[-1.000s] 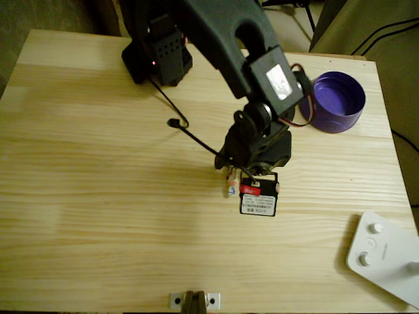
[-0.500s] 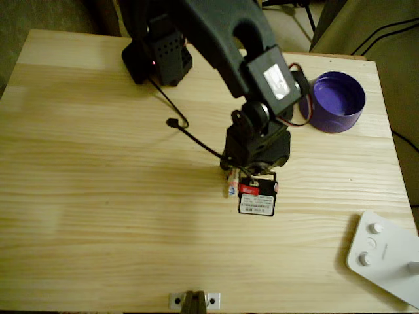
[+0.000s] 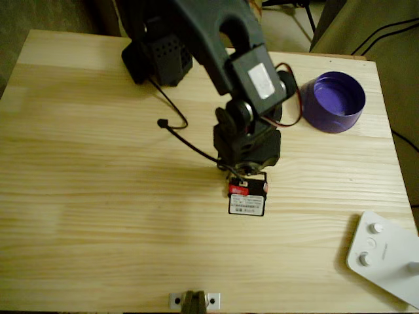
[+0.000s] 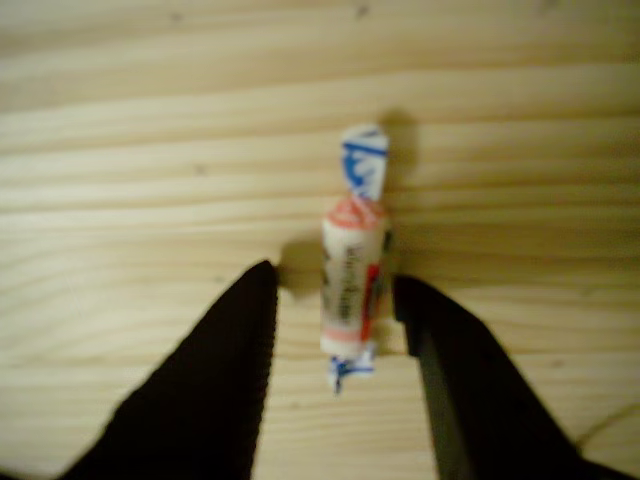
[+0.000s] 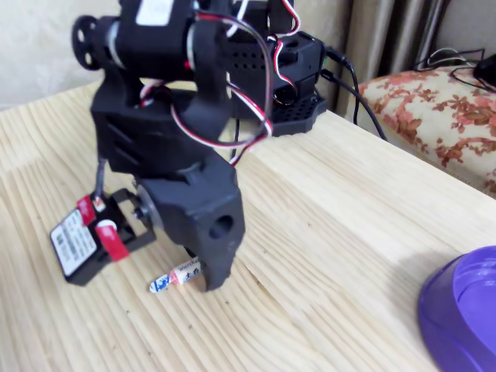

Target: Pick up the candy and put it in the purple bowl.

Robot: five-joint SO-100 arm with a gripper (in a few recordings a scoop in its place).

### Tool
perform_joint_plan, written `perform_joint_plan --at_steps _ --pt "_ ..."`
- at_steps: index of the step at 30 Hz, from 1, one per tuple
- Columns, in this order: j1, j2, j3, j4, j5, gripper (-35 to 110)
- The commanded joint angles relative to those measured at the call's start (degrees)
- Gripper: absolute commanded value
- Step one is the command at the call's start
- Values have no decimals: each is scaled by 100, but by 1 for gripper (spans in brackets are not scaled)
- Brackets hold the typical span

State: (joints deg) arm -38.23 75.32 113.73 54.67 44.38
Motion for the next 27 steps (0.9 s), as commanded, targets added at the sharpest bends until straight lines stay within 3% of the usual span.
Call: perform_joint_plan --at_steps 1,3,5,11,13,27 --pt "141 255 97 -35 44 25" --pt "141 255 97 -35 44 25" --pt "149 255 105 -35 -26 13" --pt "149 255 105 -35 -53 13" --pt "141 255 105 -44 -114 3" --pt "343 1116 202 149 -79 0"
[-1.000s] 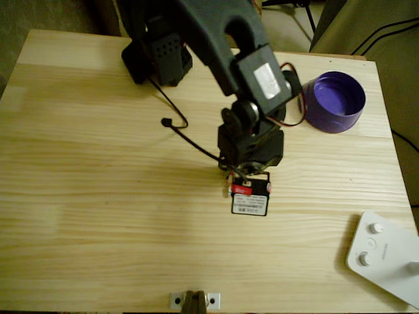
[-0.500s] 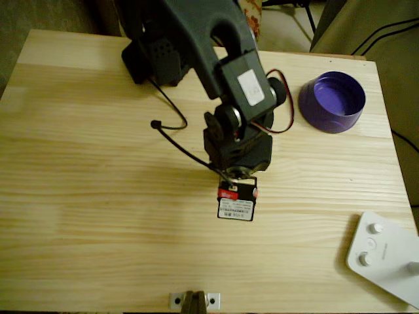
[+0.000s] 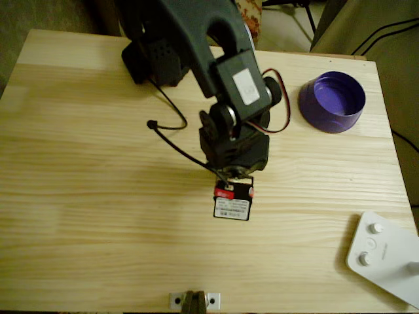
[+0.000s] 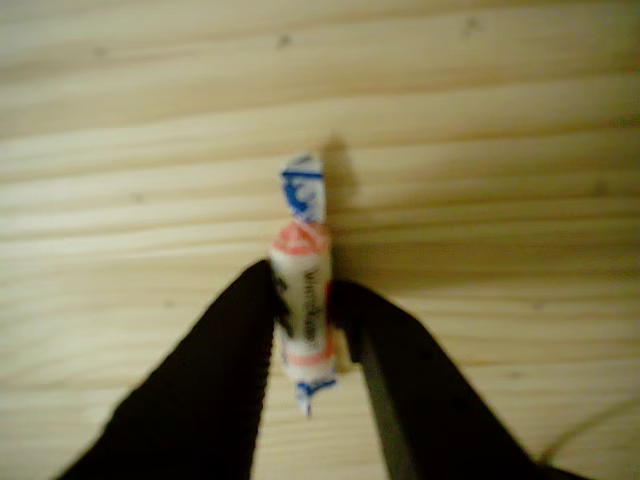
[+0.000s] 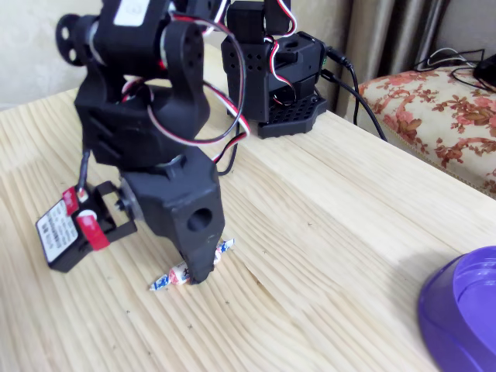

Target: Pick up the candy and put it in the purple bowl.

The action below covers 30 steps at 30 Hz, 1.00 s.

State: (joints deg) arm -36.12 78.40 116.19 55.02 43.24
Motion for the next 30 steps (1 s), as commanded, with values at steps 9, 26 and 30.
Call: perform_joint_plan --at_steps 9,26,30 --pt "352 2347 -457 352 -97 0" --pt "-360 5062 -1037 976 -527 0" --pt "-817 5555 -1081 949 -589 0"
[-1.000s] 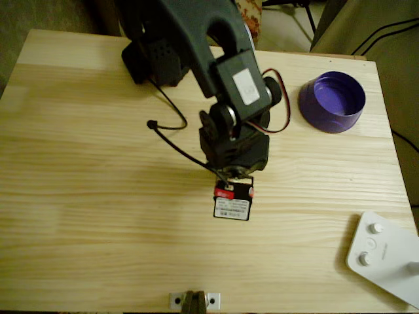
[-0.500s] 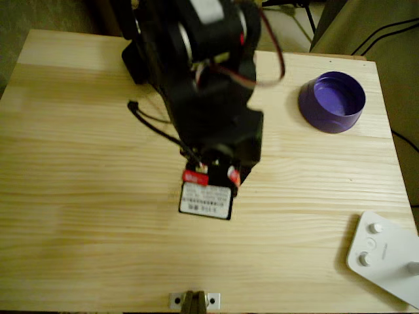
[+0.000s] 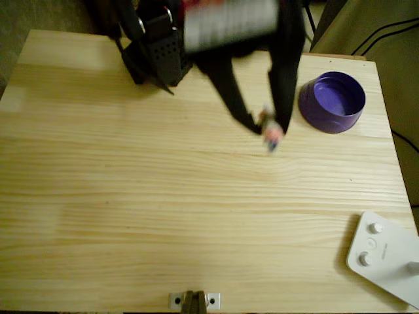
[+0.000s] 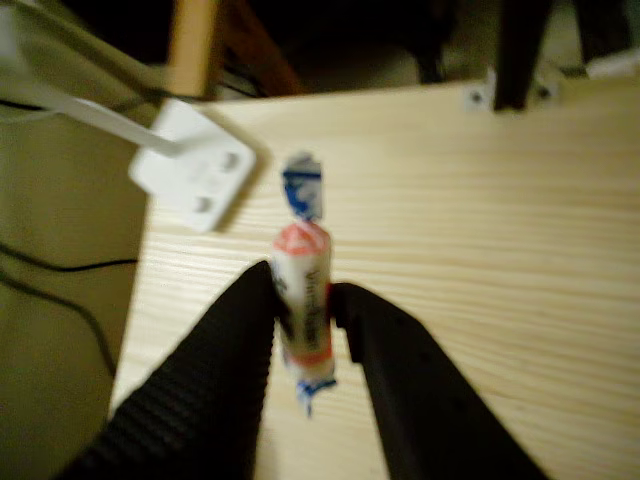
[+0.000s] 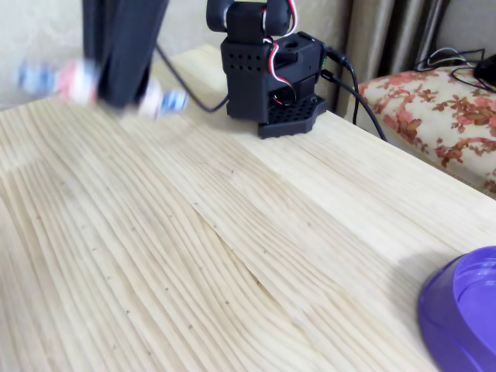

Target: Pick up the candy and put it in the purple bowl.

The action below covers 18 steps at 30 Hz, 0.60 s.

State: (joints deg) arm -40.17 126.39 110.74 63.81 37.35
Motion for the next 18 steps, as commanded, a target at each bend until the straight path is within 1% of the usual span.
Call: perform_joint_plan --at_steps 1,6,9,18 --pt "-580 879 -545 9 -53 0" --pt "-1477 1433 -510 -378 -202 0" --pt "-2004 1591 -439 -782 -404 0" --pt "-3076 1160 -448 -1846 -1380 0"
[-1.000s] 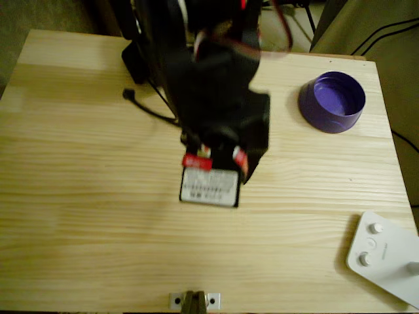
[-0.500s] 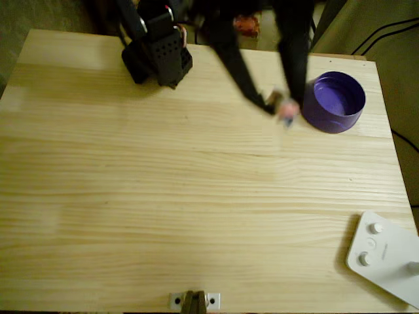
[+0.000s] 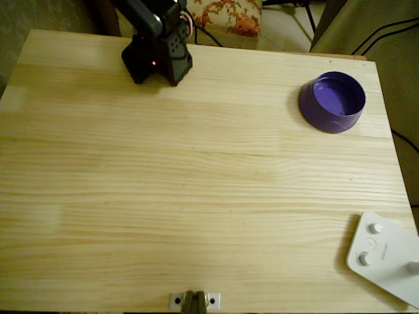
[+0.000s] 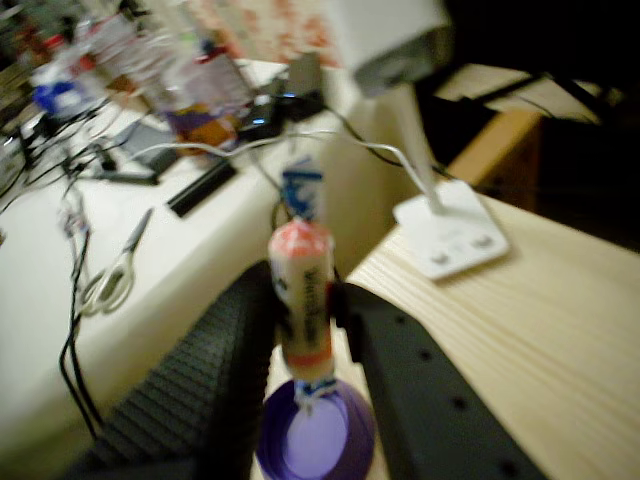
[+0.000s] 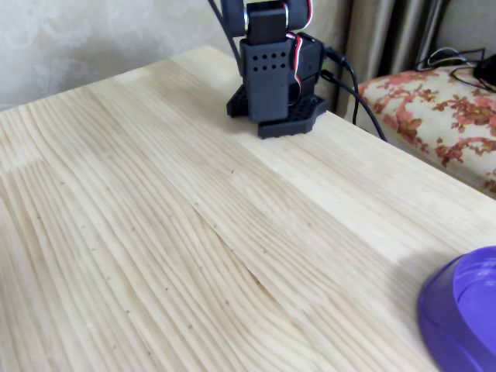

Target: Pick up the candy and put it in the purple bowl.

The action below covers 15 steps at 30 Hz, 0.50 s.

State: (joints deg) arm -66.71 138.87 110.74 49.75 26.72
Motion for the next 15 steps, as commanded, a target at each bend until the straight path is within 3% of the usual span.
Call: perform_joint_plan --at_steps 1,15 --pt "-545 -202 -448 -545 -413 0" --pt "-1749 -2540 -1072 -677 -1459 0"
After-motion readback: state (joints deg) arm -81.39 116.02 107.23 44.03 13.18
